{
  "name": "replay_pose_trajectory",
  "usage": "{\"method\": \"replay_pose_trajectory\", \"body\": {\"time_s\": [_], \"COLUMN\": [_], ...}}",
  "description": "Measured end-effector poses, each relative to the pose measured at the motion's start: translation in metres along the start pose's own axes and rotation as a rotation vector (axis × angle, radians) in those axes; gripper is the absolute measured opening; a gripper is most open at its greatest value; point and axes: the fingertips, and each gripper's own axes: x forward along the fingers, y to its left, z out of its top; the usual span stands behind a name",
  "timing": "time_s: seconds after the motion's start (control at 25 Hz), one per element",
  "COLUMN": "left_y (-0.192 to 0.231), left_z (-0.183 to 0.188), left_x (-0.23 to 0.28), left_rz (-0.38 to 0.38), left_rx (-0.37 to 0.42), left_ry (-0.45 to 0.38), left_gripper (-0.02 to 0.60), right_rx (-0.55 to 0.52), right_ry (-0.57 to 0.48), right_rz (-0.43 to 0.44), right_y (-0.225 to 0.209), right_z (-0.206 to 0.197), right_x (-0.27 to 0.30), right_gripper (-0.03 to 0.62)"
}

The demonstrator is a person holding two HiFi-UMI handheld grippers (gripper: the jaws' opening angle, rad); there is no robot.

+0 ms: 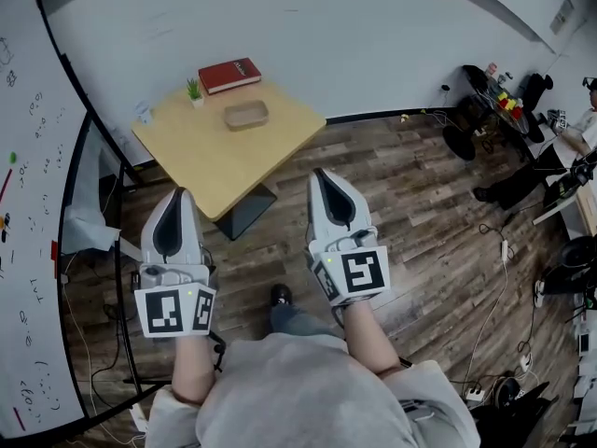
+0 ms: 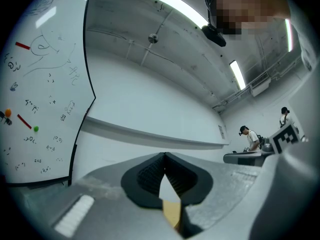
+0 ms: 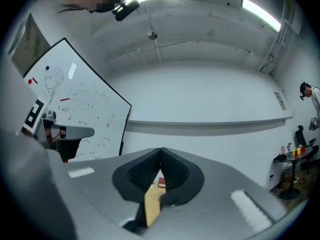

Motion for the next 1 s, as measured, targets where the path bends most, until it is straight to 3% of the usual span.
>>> {"method": "replay_pose_trajectory", "body": {"time_s": [1.0], "left_y": [-0.005], "left_z": [-0.030], "left_x": [0.147], "left_rz": [0.024], "left_rx": [0.025], "left_ry": [-0.021], "left_gripper": [0.005], "right_rx": [0.035], "right_ry": [-0.032], "right_rz": [0.032], "right_y": [-0.104], "right_z": [-0.024], "right_x": [0.118], "right_gripper": [0.002]}}
